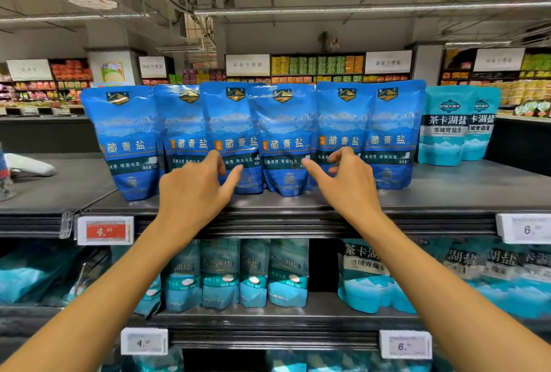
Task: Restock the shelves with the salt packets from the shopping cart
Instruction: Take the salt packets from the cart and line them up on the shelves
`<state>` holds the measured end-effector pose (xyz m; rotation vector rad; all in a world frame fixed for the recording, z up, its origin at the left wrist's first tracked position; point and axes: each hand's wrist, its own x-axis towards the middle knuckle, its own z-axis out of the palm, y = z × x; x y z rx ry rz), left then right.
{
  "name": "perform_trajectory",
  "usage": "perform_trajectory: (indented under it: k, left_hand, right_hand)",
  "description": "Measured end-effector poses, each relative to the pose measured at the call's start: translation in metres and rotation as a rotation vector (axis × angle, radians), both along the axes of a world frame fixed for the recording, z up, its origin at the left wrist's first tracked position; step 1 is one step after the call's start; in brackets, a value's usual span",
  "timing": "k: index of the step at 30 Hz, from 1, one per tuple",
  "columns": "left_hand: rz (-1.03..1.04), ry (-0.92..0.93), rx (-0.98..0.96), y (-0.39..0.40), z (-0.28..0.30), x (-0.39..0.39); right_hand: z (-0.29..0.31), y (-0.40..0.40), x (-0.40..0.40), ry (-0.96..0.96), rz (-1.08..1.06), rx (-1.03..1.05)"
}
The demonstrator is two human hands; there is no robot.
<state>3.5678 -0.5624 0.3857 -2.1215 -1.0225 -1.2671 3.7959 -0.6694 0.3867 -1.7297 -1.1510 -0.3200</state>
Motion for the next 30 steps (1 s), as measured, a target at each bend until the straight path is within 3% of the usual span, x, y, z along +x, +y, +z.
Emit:
perform_trajectory:
  k: [7, 12, 14, 21, 26, 30]
  left_hand:
    - [-0.237, -0.288, -0.193, -0.026, -0.012, 0.010]
    - [-0.920, -0.519, -0.558, -0.077, -0.024, 0.044]
    - [-1.071, -0.564, -0.675, -0.095, -0.037, 0.062]
    - [-1.313, -0.487, -0.995, -0.161, -0.100, 0.139]
    - [-1.418, -0.286, -1.275, -0.239, -0.149, 0.197]
    - [-1.466, -0.019, -1.441, -0.321, -0.202, 0.239]
  right_hand:
    - [-0.009, -0.037, 0.003, 0.052, 0.090, 0.304]
    - [-0.025, -0.089, 0.002, 0.124, 0.191, 0.342]
    - [-0.037, -0.113, 0.005, 0.150, 0.184, 0.343]
    - [-0.109, -0.220, 0.037, 0.219, -0.116, 0.342]
    - [-0.172, -0.325, 0.057, 0.304, -0.425, 0.334]
    - [-0.229, -0.420, 0.065, 0.447, -0.629, 0.337]
